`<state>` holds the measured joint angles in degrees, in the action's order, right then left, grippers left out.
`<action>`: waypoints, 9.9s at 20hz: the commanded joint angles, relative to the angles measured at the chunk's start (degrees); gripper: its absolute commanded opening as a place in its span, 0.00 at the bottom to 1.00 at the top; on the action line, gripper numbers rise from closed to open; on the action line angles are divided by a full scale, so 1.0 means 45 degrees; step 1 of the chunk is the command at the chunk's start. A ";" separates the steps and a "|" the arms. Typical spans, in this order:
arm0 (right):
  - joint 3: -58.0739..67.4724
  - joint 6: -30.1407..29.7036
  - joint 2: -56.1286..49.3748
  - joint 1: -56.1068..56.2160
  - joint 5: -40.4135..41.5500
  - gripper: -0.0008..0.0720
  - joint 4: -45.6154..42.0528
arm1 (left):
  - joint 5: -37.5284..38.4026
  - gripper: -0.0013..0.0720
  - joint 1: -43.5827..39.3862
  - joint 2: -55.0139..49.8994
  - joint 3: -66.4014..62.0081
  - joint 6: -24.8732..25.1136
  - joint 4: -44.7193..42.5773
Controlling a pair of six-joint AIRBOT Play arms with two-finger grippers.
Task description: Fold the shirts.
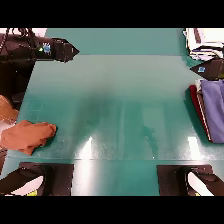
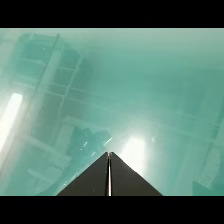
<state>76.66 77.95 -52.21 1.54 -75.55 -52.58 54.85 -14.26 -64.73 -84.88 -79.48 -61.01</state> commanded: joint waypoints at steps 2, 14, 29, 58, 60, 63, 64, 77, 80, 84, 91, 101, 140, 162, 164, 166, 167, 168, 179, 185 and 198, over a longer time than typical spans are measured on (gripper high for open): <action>0.0015 0.0000 0.0005 0.0024 -0.0005 0.03 0.0015 | -0.0005 0.05 -0.0010 -0.0005 0.0005 0.0000 -0.0005; 0.0015 0.0005 0.0005 0.0029 -0.0024 0.03 0.0024 | -0.1001 0.05 -0.0010 -0.0005 0.0005 -0.0005 0.0325; 0.0015 0.0005 0.0005 0.0029 0.0024 0.03 0.0015 | 0.7529 0.85 0.3949 0.4347 0.7781 -0.1321 -0.7470; 0.3662 0.0000 0.0005 0.0015 0.2438 0.03 0.0330 | 0.2788 0.04 -0.2657 0.1647 -0.4629 -0.1894 -0.4333; 0.3662 0.0005 0.0005 0.0015 0.2429 0.03 0.0330 | 0.2798 0.05 -0.4575 0.0102 -0.4629 -0.1647 -0.4333; 0.3662 0.0000 0.0005 0.0015 0.2424 0.03 0.0325 | 0.2919 0.05 -0.6980 -0.2365 -0.4629 -0.1064 -0.4328; 0.3662 0.0005 0.0005 0.0015 0.2419 0.03 0.0325 | 0.2905 0.05 -0.7533 -0.3133 -0.4629 -0.0729 -0.4328; 0.3662 0.0005 0.0005 0.0015 0.1972 0.03 0.0325 | 0.5518 0.75 -0.0146 -0.3871 -0.2341 -0.1015 -0.3492; 0.3662 0.0005 0.0005 0.0015 0.1972 0.03 0.0325 | 0.3181 0.75 0.1073 -0.3983 0.0301 -0.1005 -0.2123; 0.3657 0.0005 0.0000 0.0015 0.1753 0.03 0.0321 | 0.0913 0.75 0.1127 -0.4867 0.2079 -0.0554 -0.1690; 0.3648 0.0005 0.0000 0.0015 0.1302 0.03 0.0321 | -0.0602 0.75 0.1127 -0.6606 0.2064 0.1418 0.0481; 0.3648 0.0029 -0.1336 0.0015 -0.0068 0.03 0.0325 | -0.0563 0.75 0.0753 -0.7067 0.2093 0.2016 0.0612; 0.3211 0.0257 0.1899 0.1564 0.2861 0.03 -0.3837 | 0.0515 0.05 0.1447 0.3206 -0.5659 0.1613 0.0306; 0.1914 0.1185 -0.6635 0.1564 0.0865 0.03 -0.3755 | -0.0170 0.05 0.1452 -0.2118 0.1948 0.0656 -0.3094; 0.2016 0.1185 -0.7611 0.1564 0.1666 0.03 -0.3147 | -0.0908 0.05 0.1515 -0.3313 0.1768 0.0325 -0.3075; 0.2594 0.1180 -0.8262 0.1564 0.1860 0.11 -0.2516 | -0.1239 0.18 0.1515 -0.3735 0.1617 -0.0296 -0.3123; 0.3026 0.1180 -0.8456 0.1549 0.1685 0.43 -0.2263 | -0.1219 0.63 0.1515 -0.3691 0.1588 -0.0374 -0.3123; 0.3483 0.1112 -0.8514 0.1506 0.1341 0.53 -0.2064 | -0.0767 0.84 0.1515 -0.3643 0.1409 -0.0384 -0.3181; -0.1151 0.0068 -0.3225 -0.0311 -0.0559 0.51 -0.1797 | 0.3755 0.83 0.3827 -0.0457 0.6246 -0.0335 -0.2608; -0.3337 -0.0209 -0.1549 -0.1185 -0.0058 0.51 0.0136 | 0.0763 0.84 0.3823 -0.0427 1.0020 -0.0136 0.0219; -0.4143 -0.0068 -0.0937 -0.1617 -0.1404 0.51 -0.2118 | -0.1010 0.05 0.2501 -0.0257 0.9496 -0.0330 0.1447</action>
<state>59.94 77.03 -57.36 -4.43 -79.64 -57.28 49.50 -2.68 -66.48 -39.77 -80.71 -55.31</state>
